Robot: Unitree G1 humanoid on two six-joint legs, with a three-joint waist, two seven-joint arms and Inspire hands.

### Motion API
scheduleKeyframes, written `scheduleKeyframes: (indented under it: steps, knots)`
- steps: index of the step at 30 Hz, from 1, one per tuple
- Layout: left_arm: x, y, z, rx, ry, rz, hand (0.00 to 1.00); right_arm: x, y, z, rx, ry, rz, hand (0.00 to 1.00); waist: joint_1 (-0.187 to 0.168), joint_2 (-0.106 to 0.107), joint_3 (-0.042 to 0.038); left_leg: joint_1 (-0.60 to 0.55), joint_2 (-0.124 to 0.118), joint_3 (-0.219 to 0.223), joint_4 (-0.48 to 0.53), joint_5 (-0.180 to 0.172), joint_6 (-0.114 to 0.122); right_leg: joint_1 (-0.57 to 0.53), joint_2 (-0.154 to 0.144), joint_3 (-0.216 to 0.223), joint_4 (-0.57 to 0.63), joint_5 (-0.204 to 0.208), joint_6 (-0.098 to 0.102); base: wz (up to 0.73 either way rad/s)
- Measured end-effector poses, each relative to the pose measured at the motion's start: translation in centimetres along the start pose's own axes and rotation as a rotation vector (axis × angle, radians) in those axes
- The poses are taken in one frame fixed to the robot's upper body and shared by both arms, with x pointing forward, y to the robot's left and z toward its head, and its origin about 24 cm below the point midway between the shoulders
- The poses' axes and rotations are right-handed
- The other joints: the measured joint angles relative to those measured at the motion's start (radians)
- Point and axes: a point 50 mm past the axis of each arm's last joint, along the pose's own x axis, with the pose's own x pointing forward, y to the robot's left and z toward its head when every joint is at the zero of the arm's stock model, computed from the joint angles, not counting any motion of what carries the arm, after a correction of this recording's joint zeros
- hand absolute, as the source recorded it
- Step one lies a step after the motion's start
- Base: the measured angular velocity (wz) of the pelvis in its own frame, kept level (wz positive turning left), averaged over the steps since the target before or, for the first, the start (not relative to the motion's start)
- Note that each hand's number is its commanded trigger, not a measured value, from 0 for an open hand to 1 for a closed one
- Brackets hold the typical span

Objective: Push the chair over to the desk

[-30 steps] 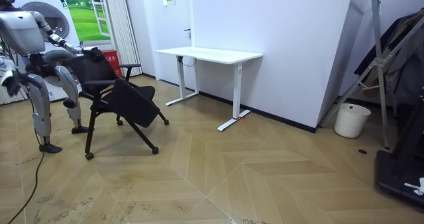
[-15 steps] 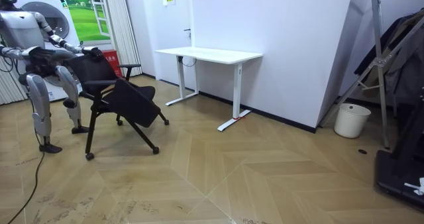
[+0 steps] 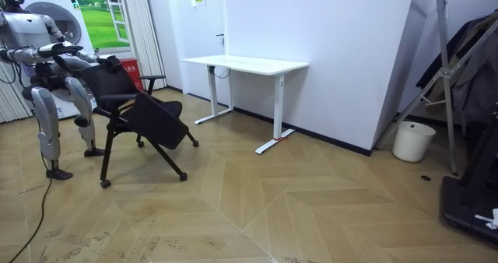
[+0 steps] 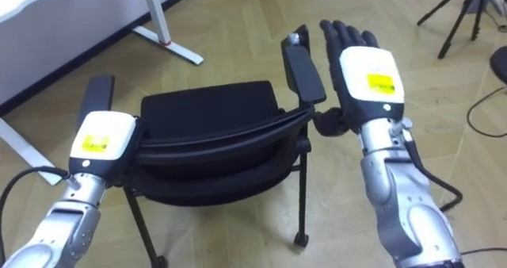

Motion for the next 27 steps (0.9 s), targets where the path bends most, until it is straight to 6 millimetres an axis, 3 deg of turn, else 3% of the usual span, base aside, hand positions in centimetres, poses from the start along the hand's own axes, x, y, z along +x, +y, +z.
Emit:
scheduleKeyframes:
  steps: [12,22,27]
  knots:
    - [0.3,0.2,0.0,0.01,-0.01,-0.002,1.0,0.2,0.2,1.2,-0.048,-0.065,0.065,0.0,0.005,-0.008,0.0003,-0.001,0.001,-0.005,-0.001,0.0,0.0,-0.006,0.0,-0.006,0.011,0.0,0.0,0.01]
    - [0.7,0.4,0.4,0.011,-0.032,-0.008,1.0,-0.1,2.3,3.7,-0.07,-0.178,0.218,0.0,0.022,-0.01,0.0014,-0.001,0.001,-0.005,-0.001,0.0,0.0,-0.006,0.0,-0.006,0.011,0.0,0.0,0.0]
    - [0.8,0.4,0.5,0.009,-0.045,-0.011,1.0,-0.2,2.6,3.8,-0.07,-0.192,0.255,0.0,0.028,-0.009,0.0026,-0.002,0.001,-0.01,-0.001,0.0,0.0,-0.002,0.0,-0.011,0.009,0.0,0.0,0.02]
